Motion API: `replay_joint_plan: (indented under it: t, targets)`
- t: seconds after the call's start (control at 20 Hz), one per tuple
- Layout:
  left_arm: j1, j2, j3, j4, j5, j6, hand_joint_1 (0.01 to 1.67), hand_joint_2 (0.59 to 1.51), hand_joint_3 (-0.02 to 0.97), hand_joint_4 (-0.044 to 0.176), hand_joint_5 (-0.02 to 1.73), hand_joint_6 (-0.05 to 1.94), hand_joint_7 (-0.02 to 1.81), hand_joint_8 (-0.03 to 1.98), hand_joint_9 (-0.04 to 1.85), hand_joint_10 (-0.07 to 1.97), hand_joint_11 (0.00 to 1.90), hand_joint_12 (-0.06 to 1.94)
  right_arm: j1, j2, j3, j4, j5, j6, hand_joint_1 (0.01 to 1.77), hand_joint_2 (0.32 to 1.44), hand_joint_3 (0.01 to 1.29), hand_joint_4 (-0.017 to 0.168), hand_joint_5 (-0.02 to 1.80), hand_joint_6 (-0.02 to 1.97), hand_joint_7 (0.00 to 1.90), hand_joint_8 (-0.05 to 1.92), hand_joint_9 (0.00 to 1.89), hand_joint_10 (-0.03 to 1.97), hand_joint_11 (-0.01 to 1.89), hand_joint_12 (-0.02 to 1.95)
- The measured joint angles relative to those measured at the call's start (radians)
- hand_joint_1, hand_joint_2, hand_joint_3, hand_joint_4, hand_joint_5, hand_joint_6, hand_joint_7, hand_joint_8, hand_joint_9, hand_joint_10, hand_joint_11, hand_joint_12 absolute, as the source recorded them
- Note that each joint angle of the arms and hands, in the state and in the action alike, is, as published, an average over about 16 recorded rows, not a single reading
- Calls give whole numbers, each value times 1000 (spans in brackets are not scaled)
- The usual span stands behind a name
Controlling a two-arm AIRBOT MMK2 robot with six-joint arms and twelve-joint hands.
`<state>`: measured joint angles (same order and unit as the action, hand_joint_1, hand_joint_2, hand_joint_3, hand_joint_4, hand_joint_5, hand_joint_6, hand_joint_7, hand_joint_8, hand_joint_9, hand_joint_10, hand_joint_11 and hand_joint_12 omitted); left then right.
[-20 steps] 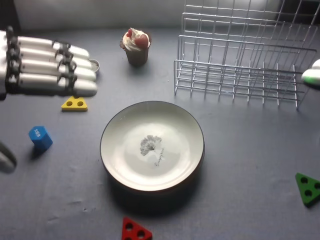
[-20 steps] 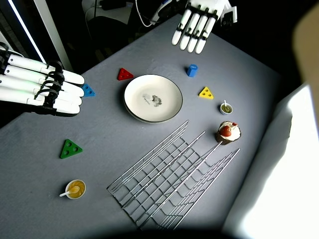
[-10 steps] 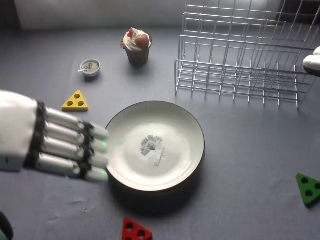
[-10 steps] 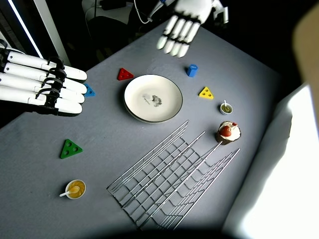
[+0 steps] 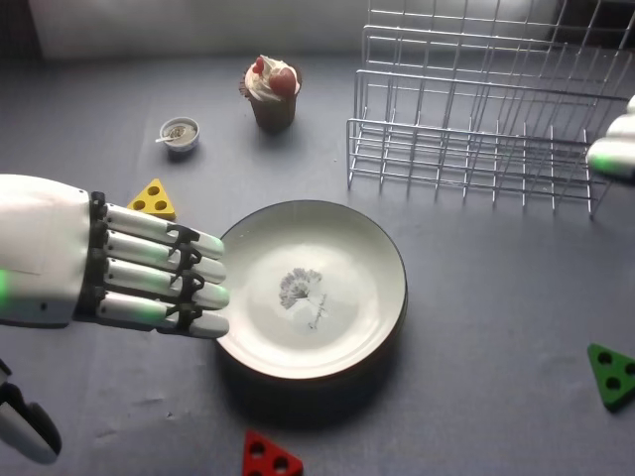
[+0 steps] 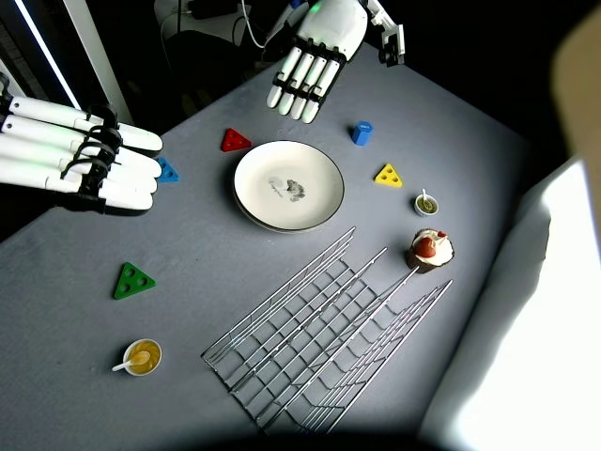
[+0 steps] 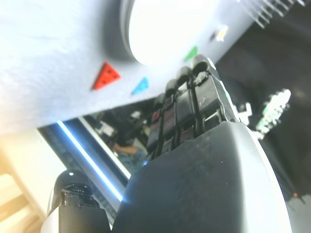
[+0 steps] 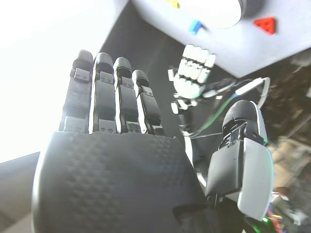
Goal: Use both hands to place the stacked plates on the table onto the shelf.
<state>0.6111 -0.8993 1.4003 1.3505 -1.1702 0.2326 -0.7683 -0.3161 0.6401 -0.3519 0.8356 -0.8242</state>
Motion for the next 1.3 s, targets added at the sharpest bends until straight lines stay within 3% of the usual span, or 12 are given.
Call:
replay_joint_plan:
  t: [0.65,1.3]
  targets:
    - [0,-53,19,47,143,26,67,983,-1,-1,86,9,128,-5,124,3,118,16,-7,-66,-24,-7,20,-22,174,927,17,4,139,6,197,1,200,-5,205,22]
    - [-12,-106,23,114,215,8,53,985,-1,-6,77,-2,139,-5,142,3,122,14,-6,-133,-12,35,-33,-26,157,950,16,4,127,7,189,-1,193,-6,201,23]
